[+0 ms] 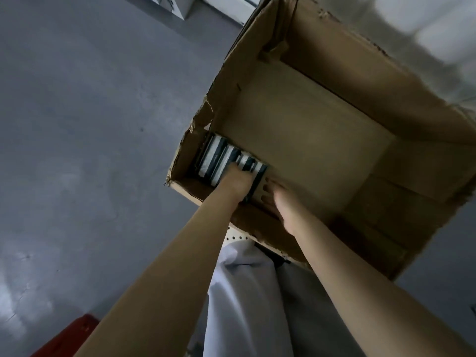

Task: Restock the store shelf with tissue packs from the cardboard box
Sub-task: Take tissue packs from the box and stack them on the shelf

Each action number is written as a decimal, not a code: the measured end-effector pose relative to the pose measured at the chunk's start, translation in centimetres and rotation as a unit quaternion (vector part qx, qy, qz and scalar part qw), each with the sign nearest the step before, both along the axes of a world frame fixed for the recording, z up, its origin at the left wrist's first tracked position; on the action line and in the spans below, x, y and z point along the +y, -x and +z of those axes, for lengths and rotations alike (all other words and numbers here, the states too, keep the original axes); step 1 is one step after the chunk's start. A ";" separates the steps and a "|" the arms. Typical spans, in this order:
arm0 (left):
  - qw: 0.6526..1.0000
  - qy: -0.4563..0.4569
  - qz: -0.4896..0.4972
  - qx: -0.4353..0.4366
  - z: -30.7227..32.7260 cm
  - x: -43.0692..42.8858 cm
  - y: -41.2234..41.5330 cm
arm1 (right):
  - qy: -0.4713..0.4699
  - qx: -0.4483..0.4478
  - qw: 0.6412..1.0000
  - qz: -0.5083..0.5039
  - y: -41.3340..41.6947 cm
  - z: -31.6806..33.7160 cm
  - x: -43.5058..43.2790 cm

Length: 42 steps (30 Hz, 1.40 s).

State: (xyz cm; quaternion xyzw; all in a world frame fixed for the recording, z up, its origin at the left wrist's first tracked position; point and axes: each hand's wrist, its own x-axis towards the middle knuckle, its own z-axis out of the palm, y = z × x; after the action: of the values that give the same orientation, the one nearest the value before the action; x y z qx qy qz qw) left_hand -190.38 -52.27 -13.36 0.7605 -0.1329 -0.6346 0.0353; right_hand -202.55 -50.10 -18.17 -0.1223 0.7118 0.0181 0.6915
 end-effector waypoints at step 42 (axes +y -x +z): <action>0.943 0.288 0.117 0.122 55.5 0.6 4.8 | 0.294 -0.042 0.953 -0.063 8.5 59.6 -3.2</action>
State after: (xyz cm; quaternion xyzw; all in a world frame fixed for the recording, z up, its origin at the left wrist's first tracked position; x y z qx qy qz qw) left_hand -195.15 -51.67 42.16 0.6450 -0.2149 -0.6481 0.3431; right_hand -211.09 -53.32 41.38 -0.2757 0.6620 -0.2410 0.6539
